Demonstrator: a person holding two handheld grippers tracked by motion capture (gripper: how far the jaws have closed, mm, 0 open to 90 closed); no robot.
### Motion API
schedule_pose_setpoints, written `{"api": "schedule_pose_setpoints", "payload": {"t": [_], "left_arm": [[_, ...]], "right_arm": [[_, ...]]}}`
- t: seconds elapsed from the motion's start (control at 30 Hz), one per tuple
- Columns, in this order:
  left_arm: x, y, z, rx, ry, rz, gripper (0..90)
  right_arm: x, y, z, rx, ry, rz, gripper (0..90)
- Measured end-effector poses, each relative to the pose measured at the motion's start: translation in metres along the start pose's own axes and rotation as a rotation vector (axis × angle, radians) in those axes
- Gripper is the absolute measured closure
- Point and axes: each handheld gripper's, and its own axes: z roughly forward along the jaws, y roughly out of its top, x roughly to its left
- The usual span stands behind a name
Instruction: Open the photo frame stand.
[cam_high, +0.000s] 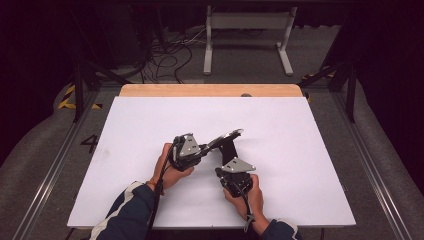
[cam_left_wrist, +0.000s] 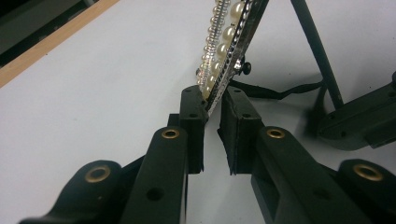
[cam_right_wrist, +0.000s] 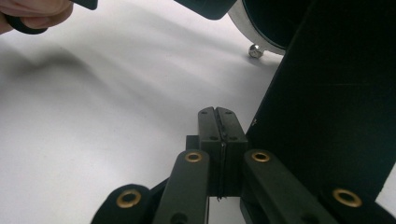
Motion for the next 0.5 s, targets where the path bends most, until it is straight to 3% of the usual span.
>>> {"api": "schedule_pose_setpoints", "payload": {"t": [0.17,0.27,0.5], "left_arm": [[0.0003,0.0003,0.0008,-0.009,-0.01,-0.001,79.5],[0.0007,0.0007,-0.0004,-0.039,-0.026,-0.023,78.1],[-0.0003,0.0027,0.0024,-0.051,-0.023,-0.033,72.2]], "right_arm": [[-0.0035,-0.0009,-0.0012,0.002,0.001,0.001,90.0],[-0.0035,-0.0006,-0.0014,-0.002,-0.002,-0.002,90.0],[0.0005,0.0036,-0.0011,-0.036,0.039,-0.018,90.0]]}}
